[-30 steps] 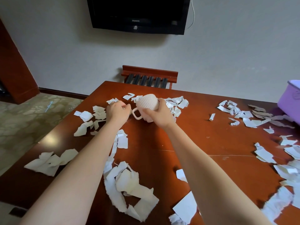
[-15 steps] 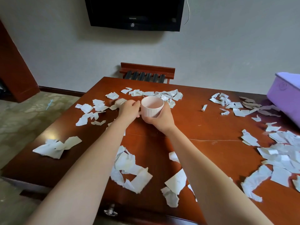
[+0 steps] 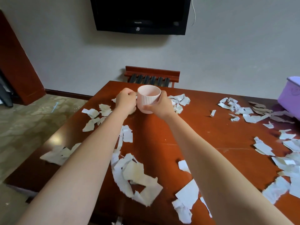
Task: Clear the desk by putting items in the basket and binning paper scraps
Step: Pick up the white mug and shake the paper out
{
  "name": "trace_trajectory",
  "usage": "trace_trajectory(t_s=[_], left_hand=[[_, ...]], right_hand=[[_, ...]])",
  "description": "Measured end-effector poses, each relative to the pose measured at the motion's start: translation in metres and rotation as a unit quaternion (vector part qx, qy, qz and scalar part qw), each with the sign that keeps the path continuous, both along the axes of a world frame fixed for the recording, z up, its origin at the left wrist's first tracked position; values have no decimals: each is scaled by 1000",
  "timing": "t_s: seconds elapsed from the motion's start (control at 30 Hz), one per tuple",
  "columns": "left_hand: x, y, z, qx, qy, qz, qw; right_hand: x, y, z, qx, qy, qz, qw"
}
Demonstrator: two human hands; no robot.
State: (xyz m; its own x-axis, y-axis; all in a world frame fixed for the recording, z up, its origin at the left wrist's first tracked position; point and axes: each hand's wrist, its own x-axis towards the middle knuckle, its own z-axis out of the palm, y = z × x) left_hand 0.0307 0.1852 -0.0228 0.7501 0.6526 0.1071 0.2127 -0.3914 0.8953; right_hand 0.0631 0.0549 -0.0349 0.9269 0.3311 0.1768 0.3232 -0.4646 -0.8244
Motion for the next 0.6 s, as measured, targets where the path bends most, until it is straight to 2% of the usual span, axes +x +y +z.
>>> trace_trajectory(t_s=[0.37, 0.6], left_hand=[[71, 130, -8, -27, -3, 44, 999], [98, 162, -22, -24, 0, 66, 998]], right_hand=[[87, 136, 5, -50, 29, 69, 996], [123, 177, -10, -82, 25, 79, 993]])
